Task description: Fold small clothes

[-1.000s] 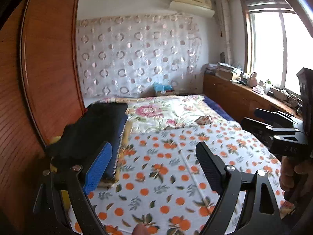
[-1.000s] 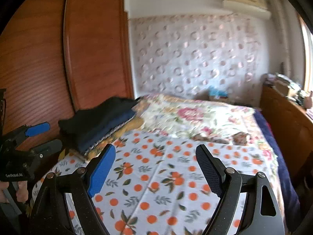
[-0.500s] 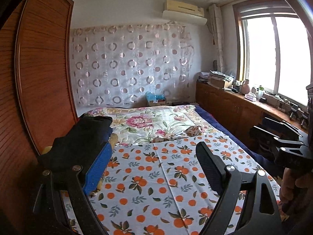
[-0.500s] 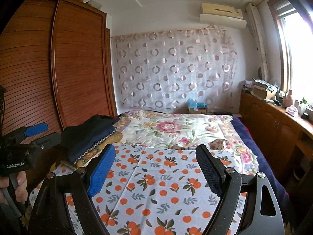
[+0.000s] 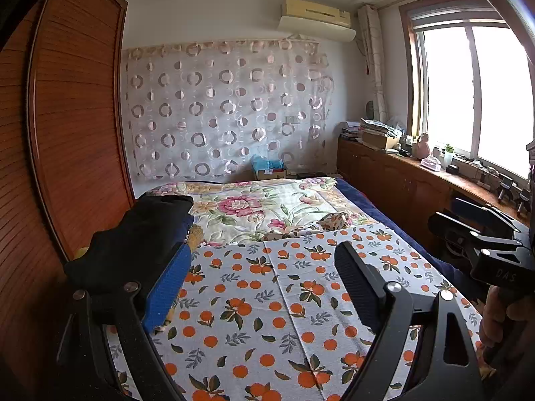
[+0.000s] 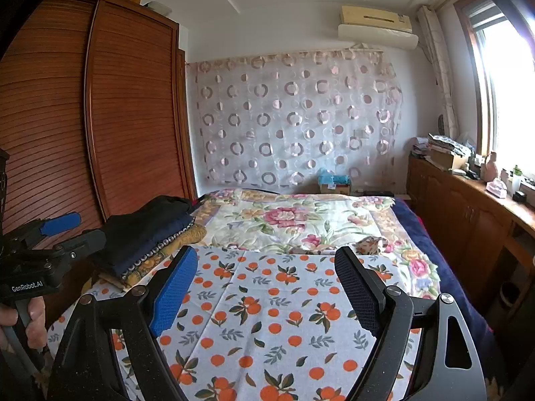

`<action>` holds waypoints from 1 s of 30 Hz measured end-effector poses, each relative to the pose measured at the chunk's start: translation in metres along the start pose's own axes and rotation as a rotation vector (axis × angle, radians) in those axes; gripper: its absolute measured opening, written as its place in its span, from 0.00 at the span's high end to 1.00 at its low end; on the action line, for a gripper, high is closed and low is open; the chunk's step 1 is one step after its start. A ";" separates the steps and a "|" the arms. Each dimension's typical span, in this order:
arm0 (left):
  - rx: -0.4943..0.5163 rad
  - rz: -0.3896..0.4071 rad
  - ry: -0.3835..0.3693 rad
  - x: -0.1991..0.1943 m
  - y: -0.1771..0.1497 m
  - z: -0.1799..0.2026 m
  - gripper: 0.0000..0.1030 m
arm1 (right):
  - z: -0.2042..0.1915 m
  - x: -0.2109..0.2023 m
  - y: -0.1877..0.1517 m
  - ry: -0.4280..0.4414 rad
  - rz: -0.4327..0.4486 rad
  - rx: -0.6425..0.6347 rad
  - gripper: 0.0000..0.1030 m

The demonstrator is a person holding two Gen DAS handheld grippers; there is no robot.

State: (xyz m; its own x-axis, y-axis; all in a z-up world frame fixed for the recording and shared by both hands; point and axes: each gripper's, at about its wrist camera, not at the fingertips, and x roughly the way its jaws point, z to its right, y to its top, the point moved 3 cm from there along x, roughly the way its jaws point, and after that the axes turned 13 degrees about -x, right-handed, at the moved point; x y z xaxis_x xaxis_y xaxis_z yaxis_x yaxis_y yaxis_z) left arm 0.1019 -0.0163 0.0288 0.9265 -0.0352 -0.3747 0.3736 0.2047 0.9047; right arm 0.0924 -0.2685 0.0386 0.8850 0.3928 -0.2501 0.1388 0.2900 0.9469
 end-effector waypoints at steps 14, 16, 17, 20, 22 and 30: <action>-0.007 0.008 0.001 0.000 0.001 -0.004 0.15 | 0.009 0.002 -0.001 0.003 0.002 -0.003 0.17; -0.008 0.010 0.001 0.001 0.001 -0.004 0.15 | 0.009 0.002 -0.001 0.002 0.002 -0.003 0.17; -0.006 0.009 0.002 0.000 0.001 -0.005 0.15 | 0.010 0.002 -0.001 0.003 0.003 -0.002 0.17; -0.007 0.011 0.003 0.000 0.002 -0.005 0.15 | 0.011 0.002 -0.001 0.004 0.003 -0.003 0.17; -0.010 0.013 0.004 0.002 0.003 -0.005 0.15 | 0.011 0.002 -0.001 0.004 0.004 -0.003 0.17; -0.010 0.014 0.003 0.001 0.005 -0.008 0.15 | 0.014 0.003 -0.001 0.005 0.004 -0.003 0.17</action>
State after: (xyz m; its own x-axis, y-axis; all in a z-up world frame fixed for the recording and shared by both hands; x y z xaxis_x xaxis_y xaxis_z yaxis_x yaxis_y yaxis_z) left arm 0.1039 -0.0075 0.0311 0.9315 -0.0289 -0.3627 0.3601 0.2152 0.9078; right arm 0.1012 -0.2800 0.0397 0.8835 0.3979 -0.2473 0.1341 0.2910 0.9473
